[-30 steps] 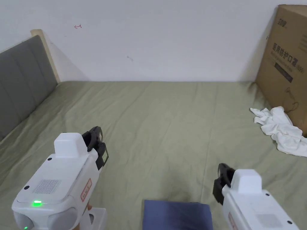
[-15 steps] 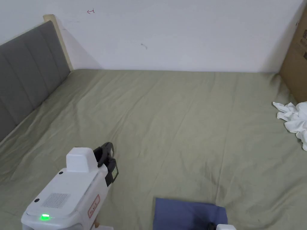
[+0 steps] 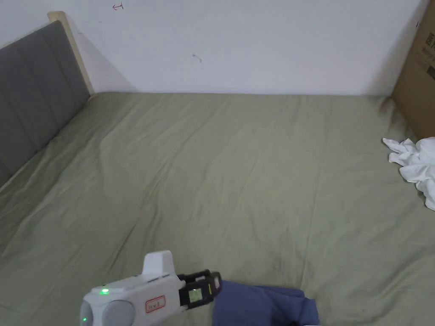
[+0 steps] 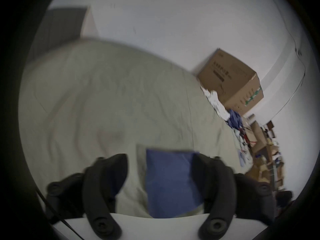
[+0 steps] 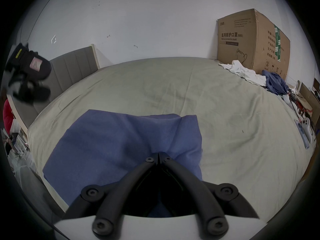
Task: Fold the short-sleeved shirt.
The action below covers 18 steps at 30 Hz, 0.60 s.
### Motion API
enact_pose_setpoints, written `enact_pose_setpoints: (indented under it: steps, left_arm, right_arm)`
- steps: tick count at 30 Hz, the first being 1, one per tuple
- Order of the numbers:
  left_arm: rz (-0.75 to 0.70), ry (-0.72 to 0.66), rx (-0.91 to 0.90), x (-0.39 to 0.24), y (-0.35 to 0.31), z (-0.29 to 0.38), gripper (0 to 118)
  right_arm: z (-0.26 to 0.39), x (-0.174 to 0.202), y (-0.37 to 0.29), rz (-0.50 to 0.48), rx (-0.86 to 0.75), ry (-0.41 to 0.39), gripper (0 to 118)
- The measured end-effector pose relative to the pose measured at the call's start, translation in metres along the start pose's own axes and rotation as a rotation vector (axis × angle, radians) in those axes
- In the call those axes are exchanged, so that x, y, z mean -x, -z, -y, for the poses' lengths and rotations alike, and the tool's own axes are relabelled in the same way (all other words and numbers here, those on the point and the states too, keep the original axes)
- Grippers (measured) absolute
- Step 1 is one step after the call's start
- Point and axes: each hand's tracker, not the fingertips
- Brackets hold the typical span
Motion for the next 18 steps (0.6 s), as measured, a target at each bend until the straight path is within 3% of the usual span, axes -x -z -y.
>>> enact_pose_setpoints:
  steps: [1,9,13,16,18]
  left_arm:
    - [0.023,-0.018,0.049,0.005,0.010,0.003,94]
    - [0.078,-0.123,0.263,0.032,0.067,0.016,93]
    - [0.094,-0.115,0.295,0.047,0.080,0.016,66]
    - [0.184,-0.138,0.297,0.045,0.079,0.018,38]
    - [0.190,-0.144,0.307,0.026,0.076,0.025,31]
  right_arm:
    - [0.000,-0.001,0.000,-0.002,0.000,0.002,0]
    - [0.000,0.000,-0.001,-0.008,-0.004,0.001,0]
    - [0.001,-0.001,-0.001,-0.015,-0.002,0.012,0]
    - [0.000,-0.001,0.000,-0.014,0.000,0.011,0]
    - [0.001,-0.001,0.000,-0.012,0.000,0.013,0]
